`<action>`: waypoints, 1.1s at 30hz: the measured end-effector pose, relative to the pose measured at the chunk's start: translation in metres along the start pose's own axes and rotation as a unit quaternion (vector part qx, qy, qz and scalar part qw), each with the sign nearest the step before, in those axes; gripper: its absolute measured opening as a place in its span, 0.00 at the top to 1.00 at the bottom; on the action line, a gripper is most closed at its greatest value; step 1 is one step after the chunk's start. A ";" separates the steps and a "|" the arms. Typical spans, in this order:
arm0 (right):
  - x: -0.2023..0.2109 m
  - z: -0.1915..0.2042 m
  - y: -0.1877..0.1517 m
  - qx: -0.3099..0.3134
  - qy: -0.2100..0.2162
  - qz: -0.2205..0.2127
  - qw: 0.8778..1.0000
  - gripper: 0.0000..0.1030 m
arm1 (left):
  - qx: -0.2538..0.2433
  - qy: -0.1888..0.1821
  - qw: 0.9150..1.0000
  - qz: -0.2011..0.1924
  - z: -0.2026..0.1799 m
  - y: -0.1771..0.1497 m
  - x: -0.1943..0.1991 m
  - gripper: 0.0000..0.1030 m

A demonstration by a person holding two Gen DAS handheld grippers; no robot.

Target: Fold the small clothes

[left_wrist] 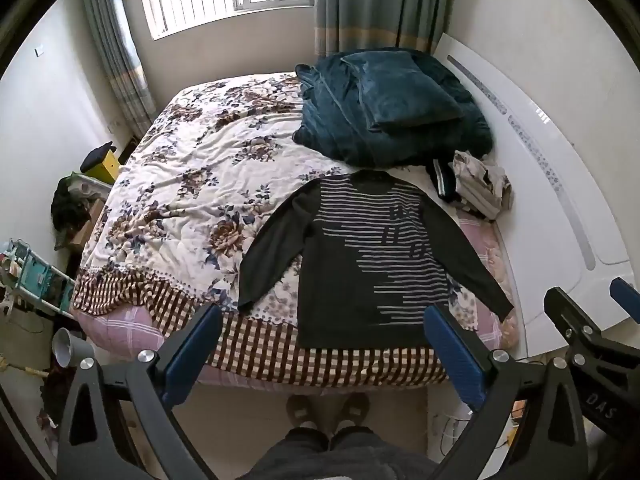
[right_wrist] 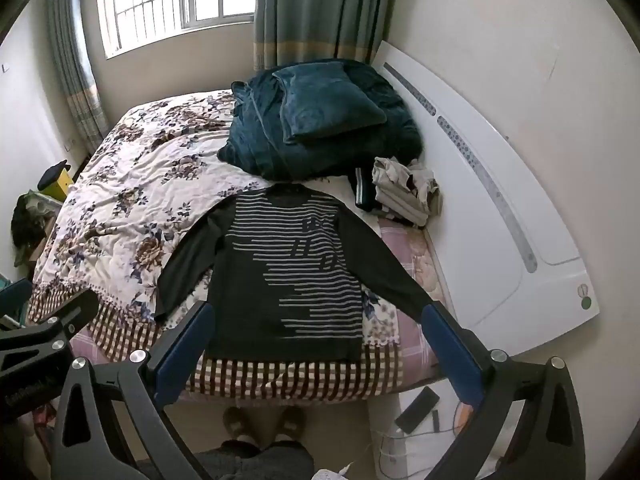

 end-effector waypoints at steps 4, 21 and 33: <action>0.000 0.002 0.001 0.001 -0.005 -0.004 1.000 0.00 | 0.003 0.001 1.000 -0.002 0.001 0.003 0.002 0.01; -0.002 0.001 0.013 -0.002 -0.001 -0.002 1.000 0.00 | -0.001 0.006 1.000 -0.009 0.002 0.008 0.006 0.01; 0.004 0.001 0.012 -0.002 0.001 -0.004 1.000 0.00 | -0.001 0.005 1.000 -0.011 0.004 0.008 0.007 0.01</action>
Point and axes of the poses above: each gripper's, at about its wrist camera, not at the fingertips, and x roughly against the way its jaws point, z to its left, y to its top, the point moved 2 cm from there along -x, roughly the way its jaws point, and after that the axes turned 7 degrees about -y, right-handed, at the moved point
